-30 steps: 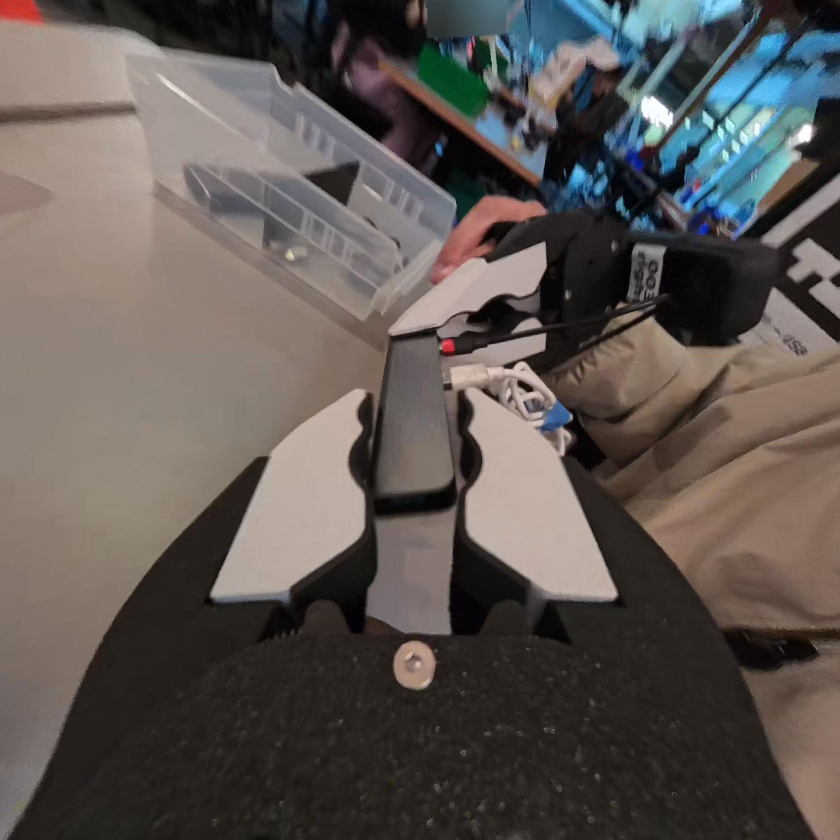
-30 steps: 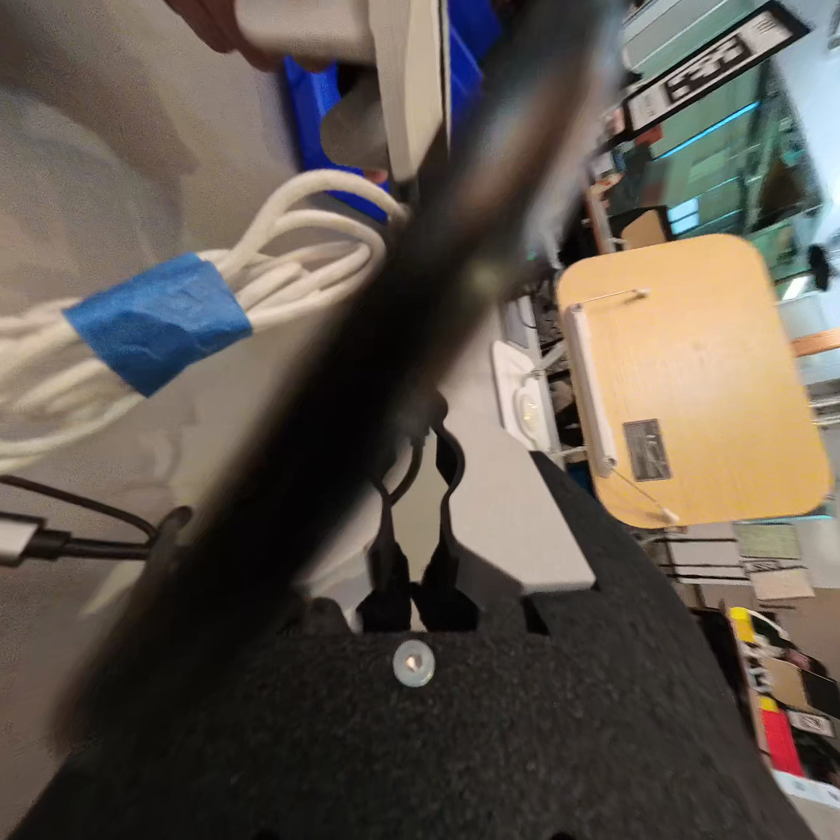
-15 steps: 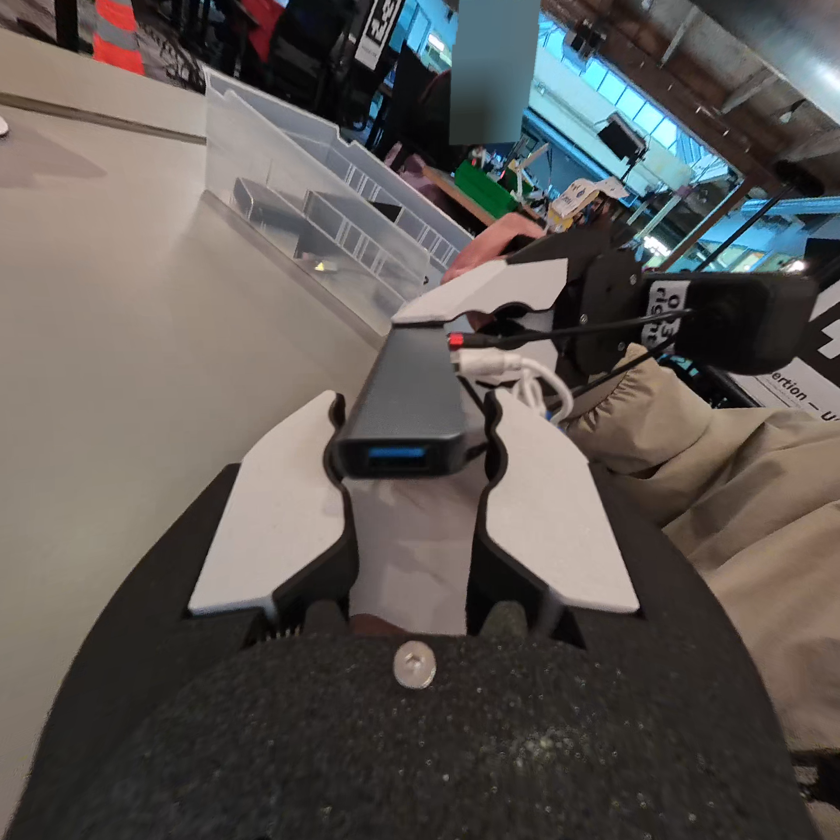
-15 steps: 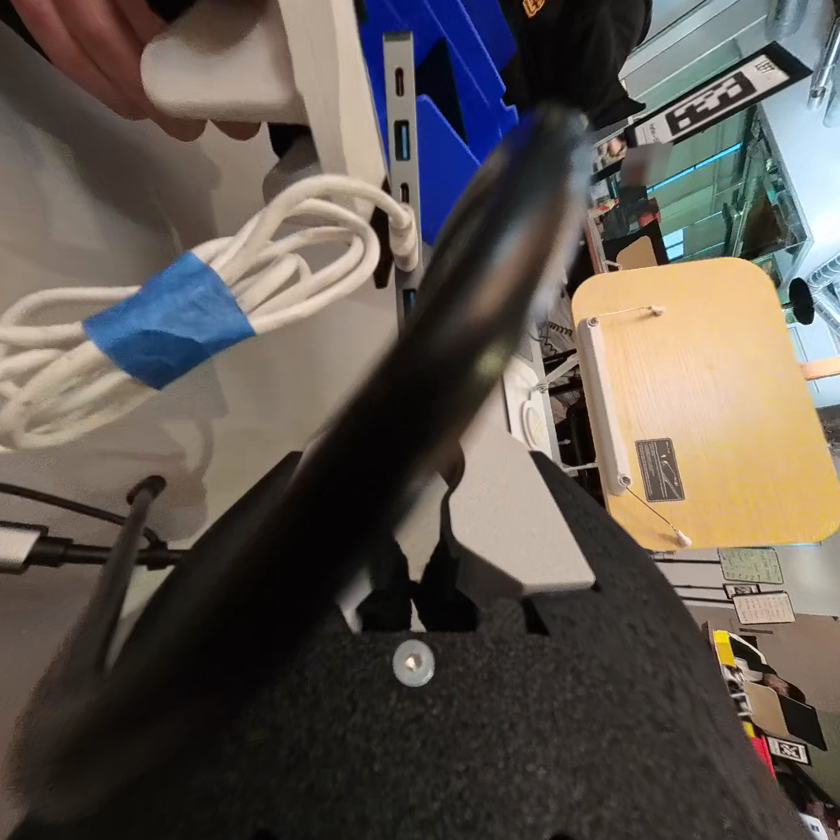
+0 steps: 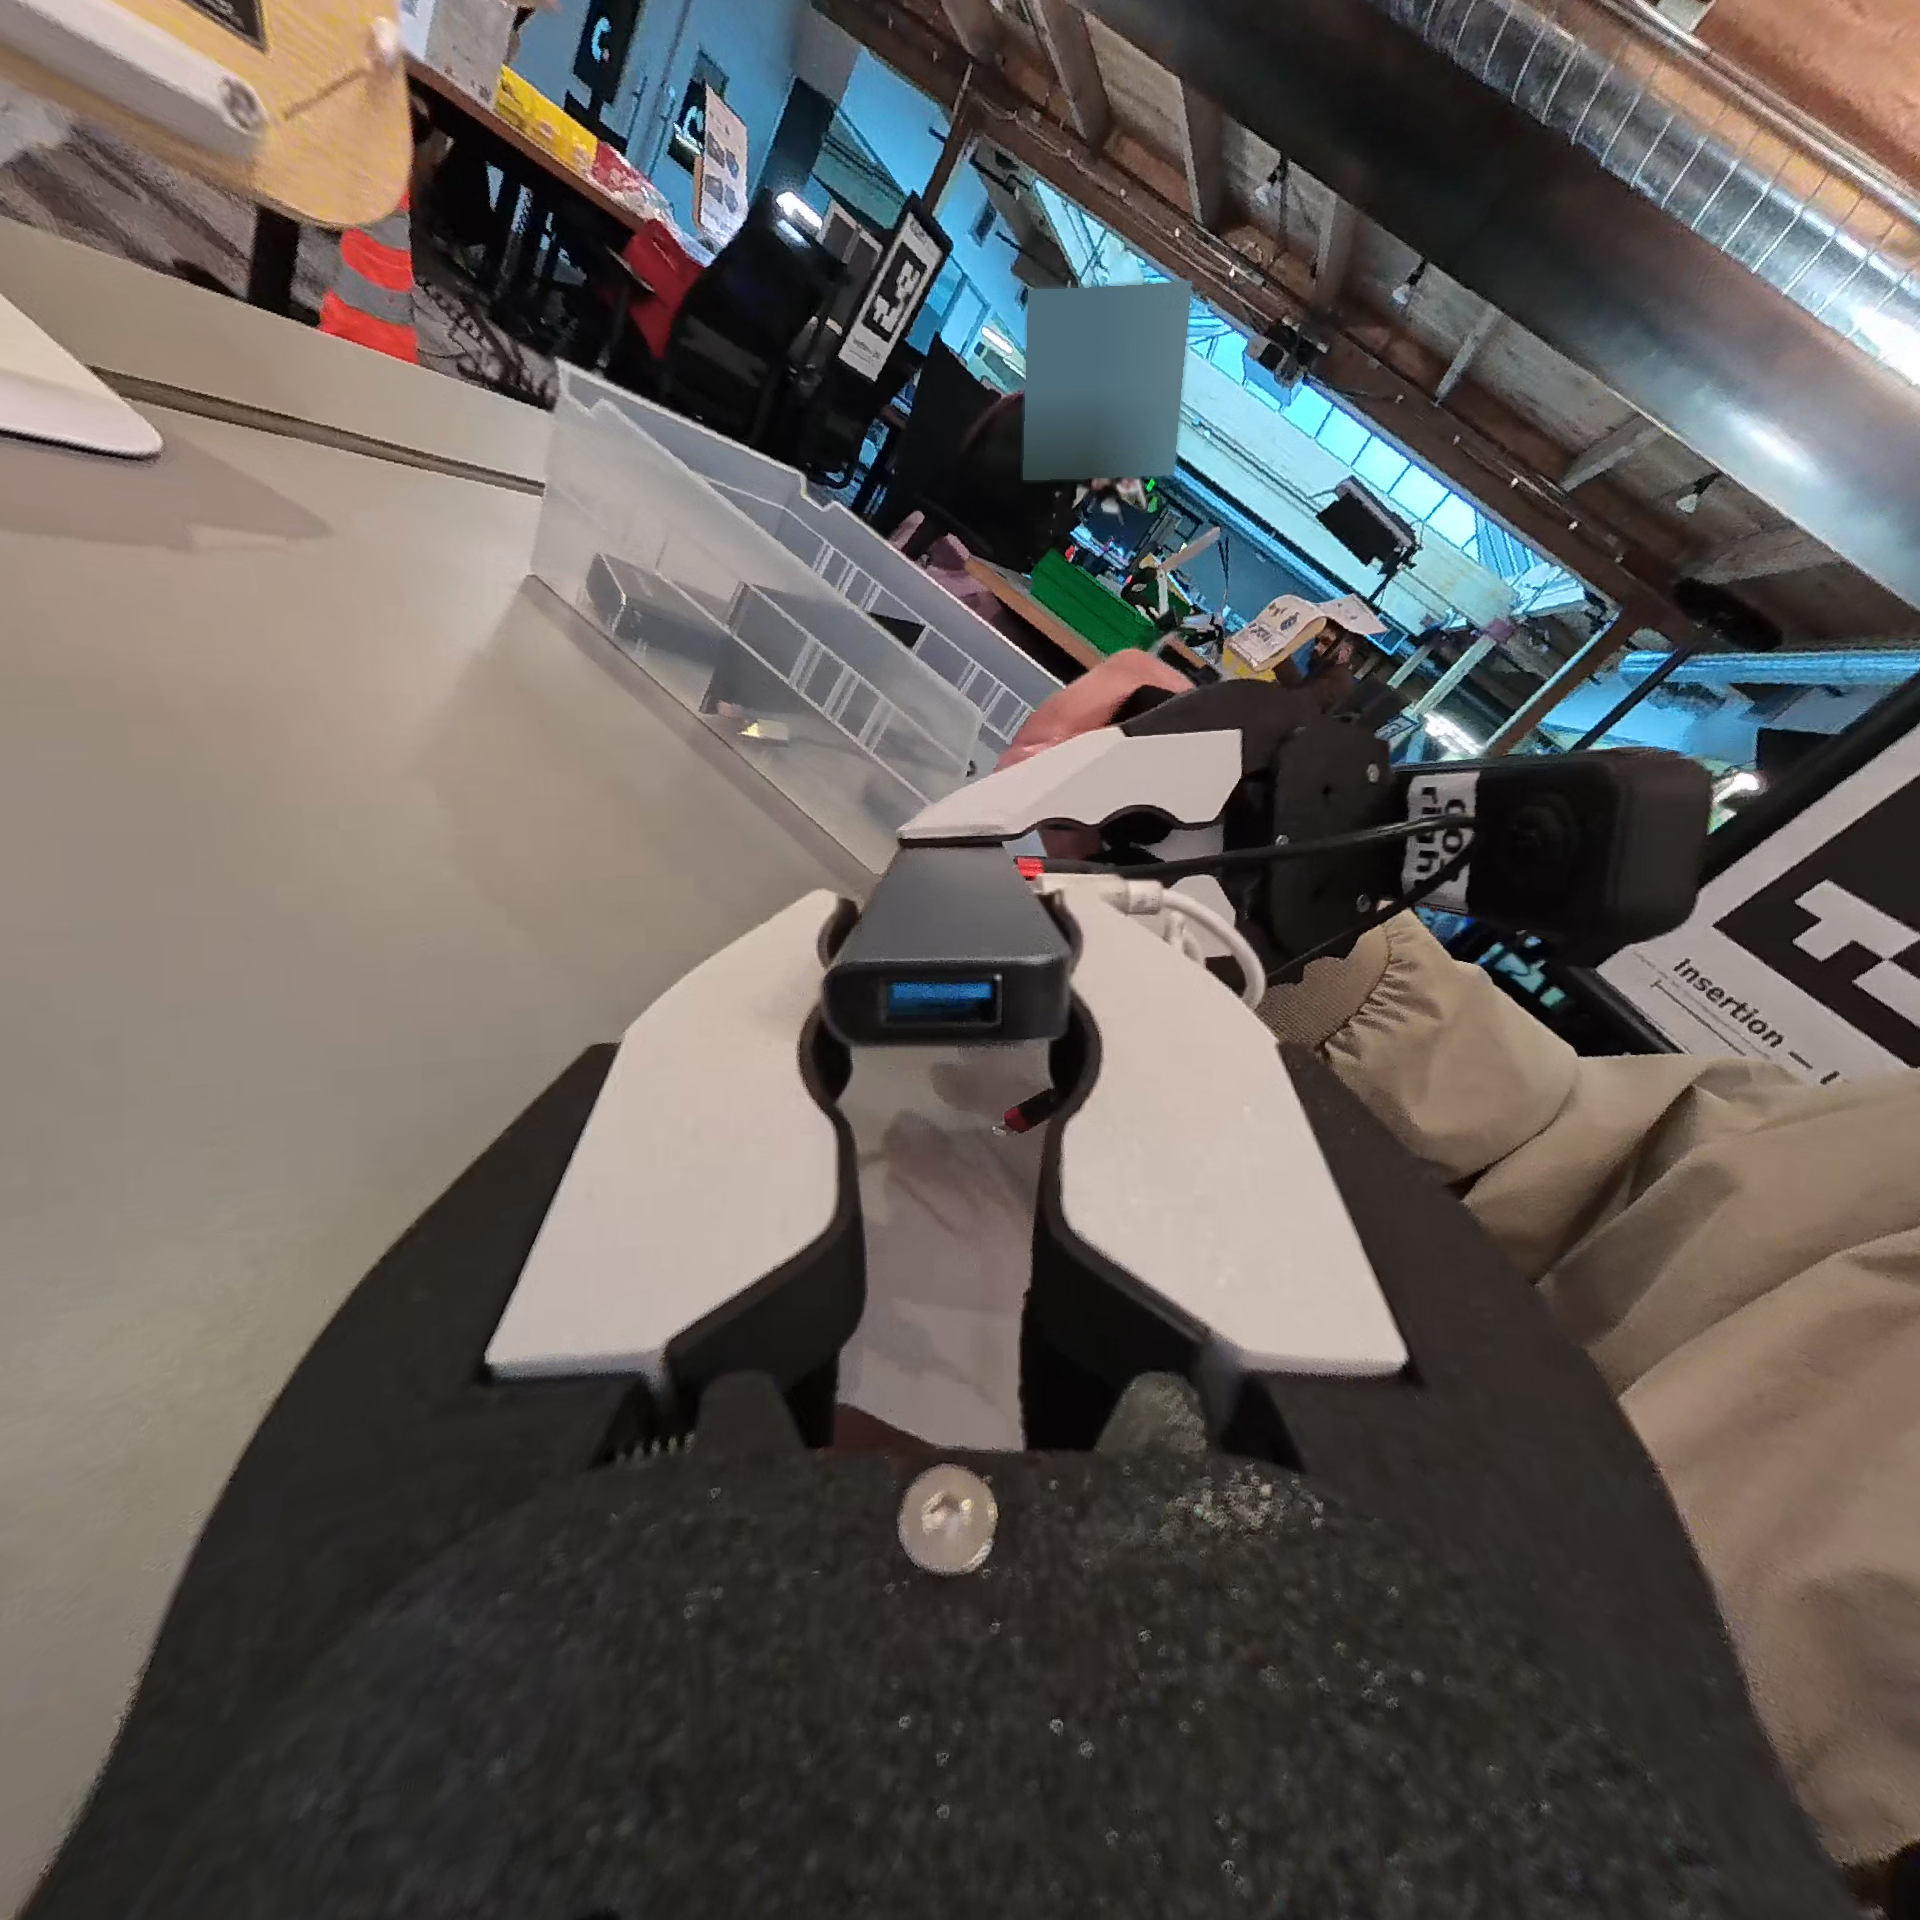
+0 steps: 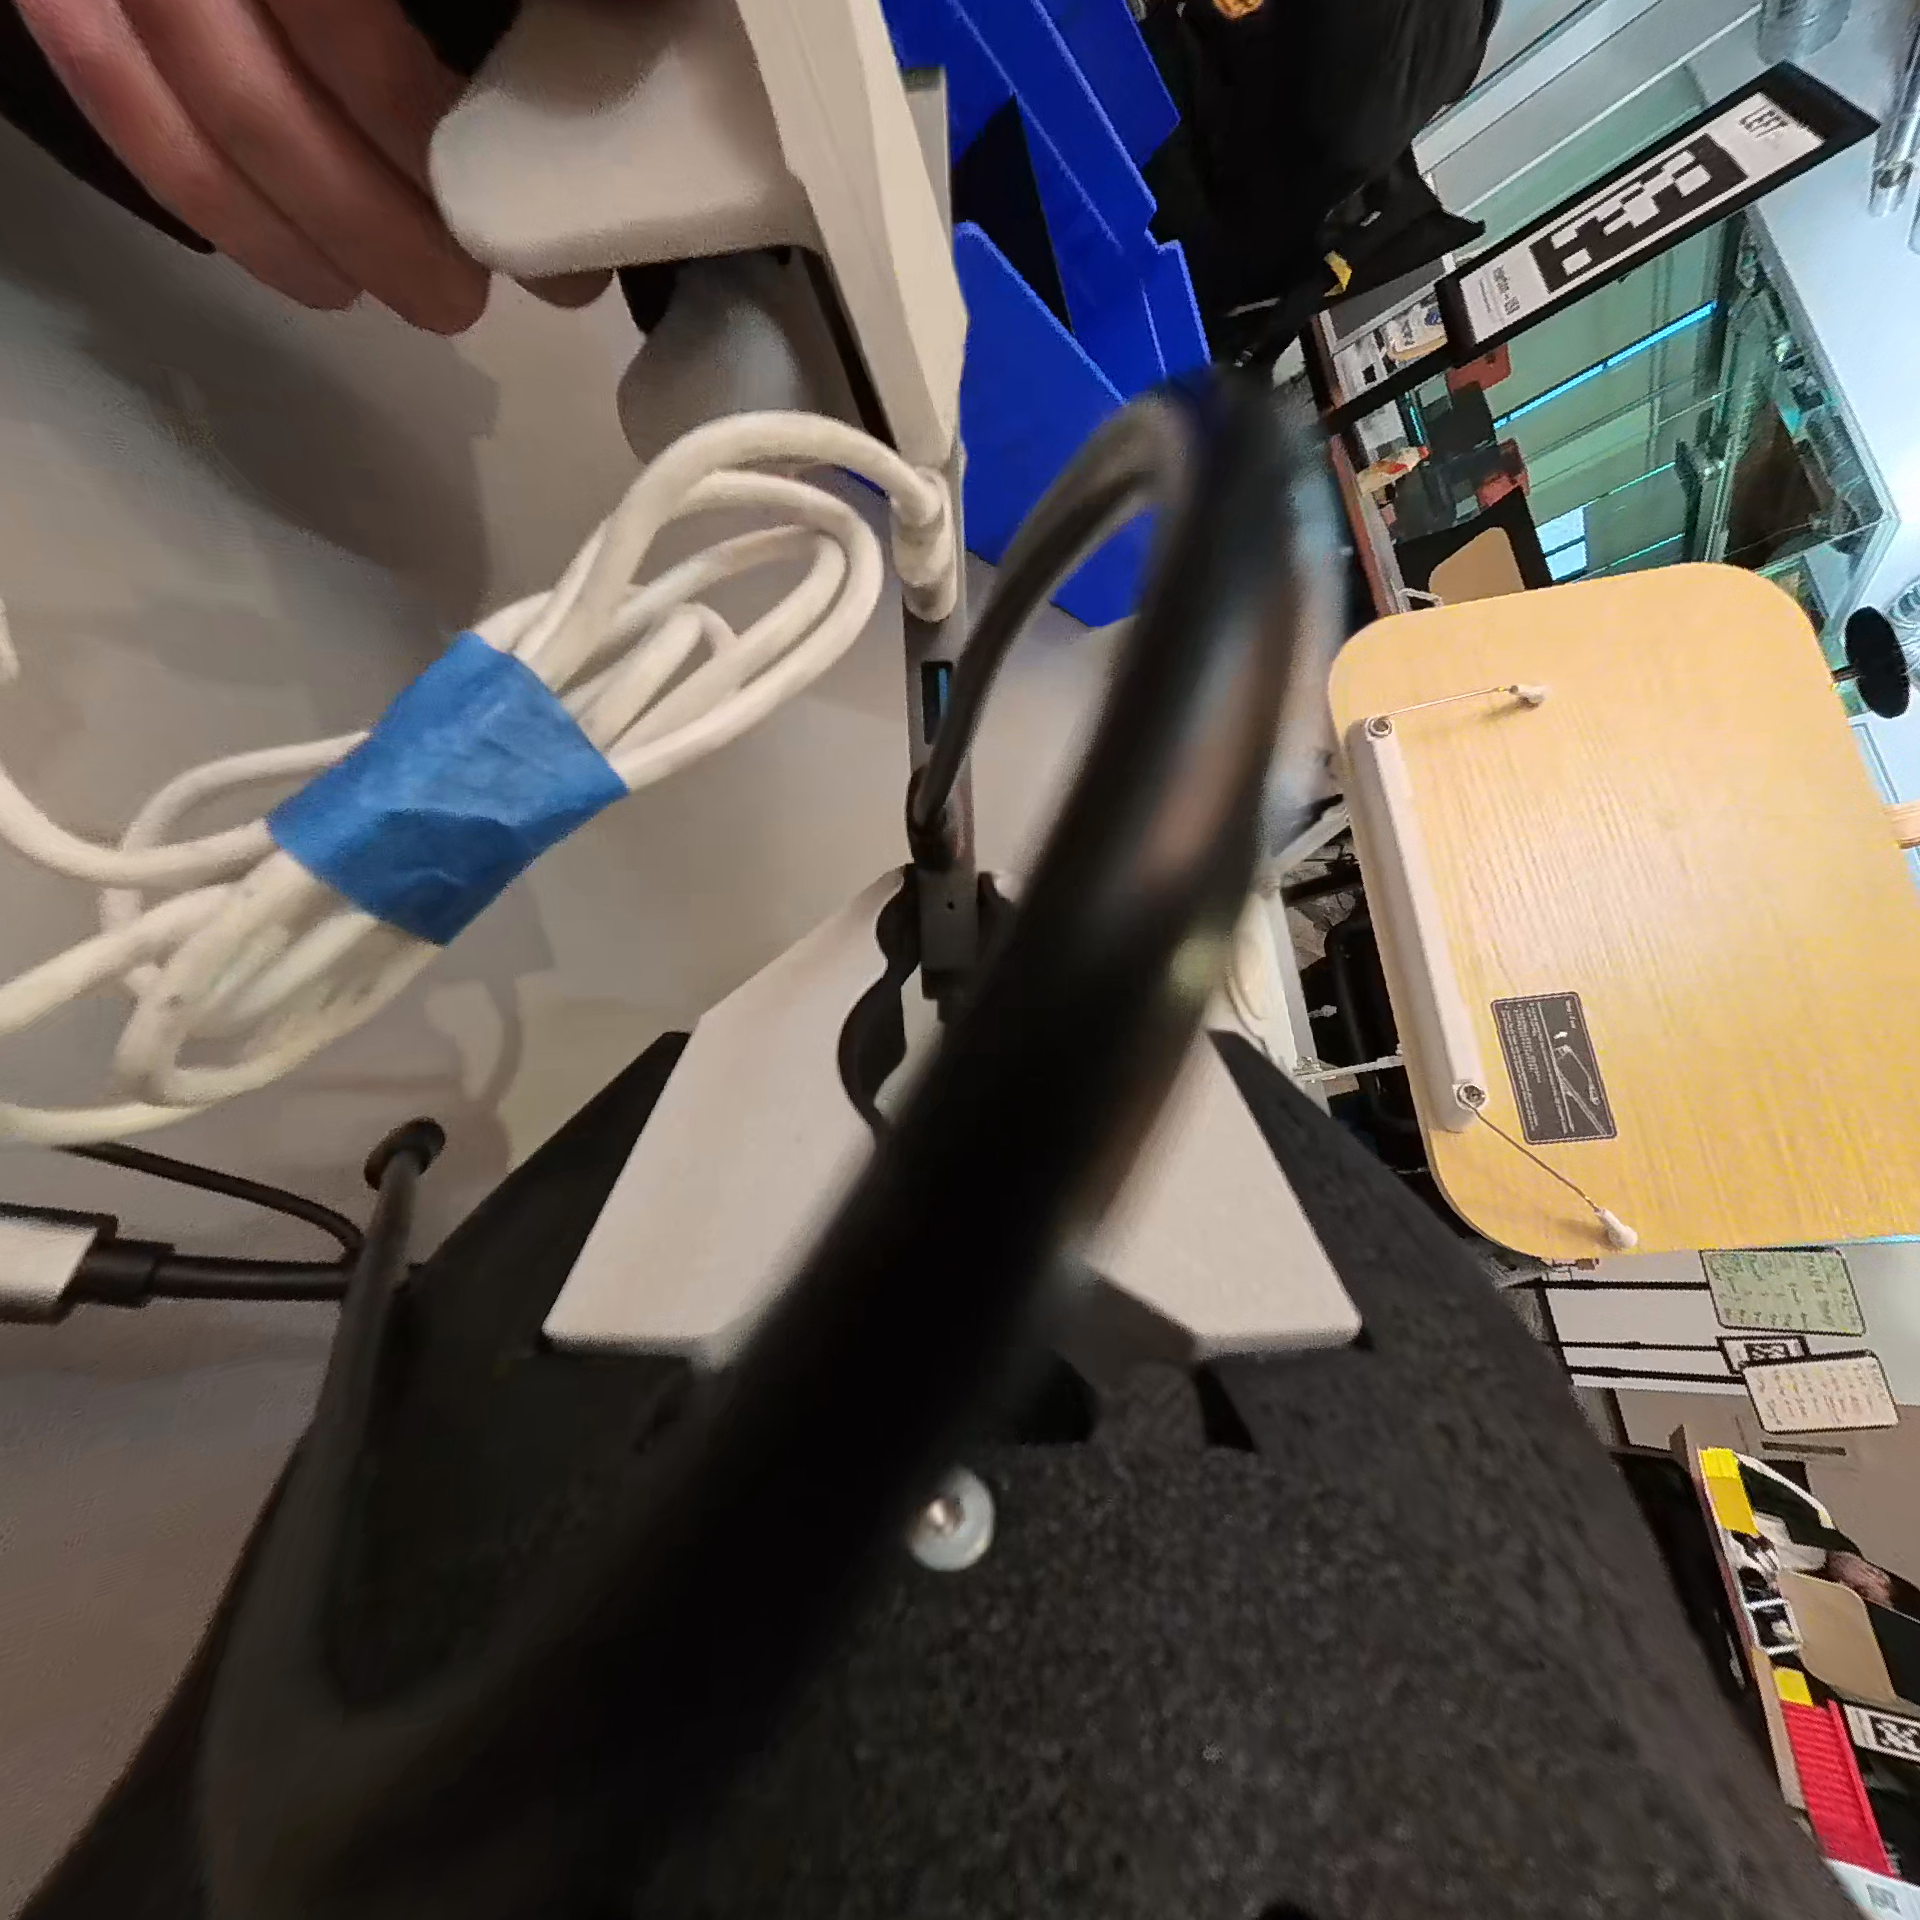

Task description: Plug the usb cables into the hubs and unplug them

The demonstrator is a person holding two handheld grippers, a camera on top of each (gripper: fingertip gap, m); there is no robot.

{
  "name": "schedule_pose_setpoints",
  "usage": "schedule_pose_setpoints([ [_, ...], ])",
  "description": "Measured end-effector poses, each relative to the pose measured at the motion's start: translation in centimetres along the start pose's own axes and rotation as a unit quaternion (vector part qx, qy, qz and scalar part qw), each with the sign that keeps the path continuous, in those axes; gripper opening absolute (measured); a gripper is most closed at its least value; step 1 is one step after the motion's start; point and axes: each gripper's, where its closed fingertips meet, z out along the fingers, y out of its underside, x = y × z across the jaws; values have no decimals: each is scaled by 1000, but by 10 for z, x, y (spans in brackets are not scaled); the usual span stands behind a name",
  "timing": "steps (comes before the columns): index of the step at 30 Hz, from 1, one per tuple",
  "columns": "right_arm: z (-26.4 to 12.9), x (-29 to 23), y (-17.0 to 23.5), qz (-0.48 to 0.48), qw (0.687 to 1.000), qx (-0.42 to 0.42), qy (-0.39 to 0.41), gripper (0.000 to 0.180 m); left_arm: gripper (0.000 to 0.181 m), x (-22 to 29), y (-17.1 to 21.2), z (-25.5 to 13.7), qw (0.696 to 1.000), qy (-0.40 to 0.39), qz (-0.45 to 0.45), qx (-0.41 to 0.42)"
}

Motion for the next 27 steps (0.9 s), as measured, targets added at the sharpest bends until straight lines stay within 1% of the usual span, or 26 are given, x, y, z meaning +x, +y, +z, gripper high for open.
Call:
schedule_pose_setpoints([
  [4, 0, 0, -1, 0, 1000, -5, 2, 11, 34, 0, -2, 0, 1000, -6, 12, 8],
  [7, 0, 1, 1, 0, 1000, -14, 12, 11, 33, 0, 4, 0, 999, -22, 42, -22],
  [11, 3, 1, 2, 37, 999, -16, 16, 13, 32, 0, 3, 2, 995, -46, 84, -41],
  [15, -3, 10, -2, 64, 997, 11, 31, 16, 32, -4, -5, 0, 996, -51, 74, -13],
  [17, -9, 16, 6, 81, 996, 5, 30, 27, 32, -10, -13, -5, 995, -64, 78, 7],
  [19, -21, 36, 21, 120, 992, -12, 42, 29, 32, -17, -26, -14, 992, -82, 87, 39],
  [21, -36, 67, 29, 193, 978, -13, 74, 30, 32, -25, -39, -21, 984, -117, 116, 65],
  [22, -44, 80, 27, 231, 969, -8, 87, 34, 32, -26, -45, -23, 979, -133, 136, 77],
  [23, -52, 90, 15, 270, 959, 13, 90, 36, 32, -27, -49, -23, 973, -149, 157, 83],
  [25, -63, 102, -27, 361, 925, 88, 78, 41, 32, -28, -53, -20, 961, -180, 190, 89],
  [27, -61, 93, -76, 457, 873, 169, 33, 40, 32, -26, -56, -18, 952, -200, 207, 104],
])
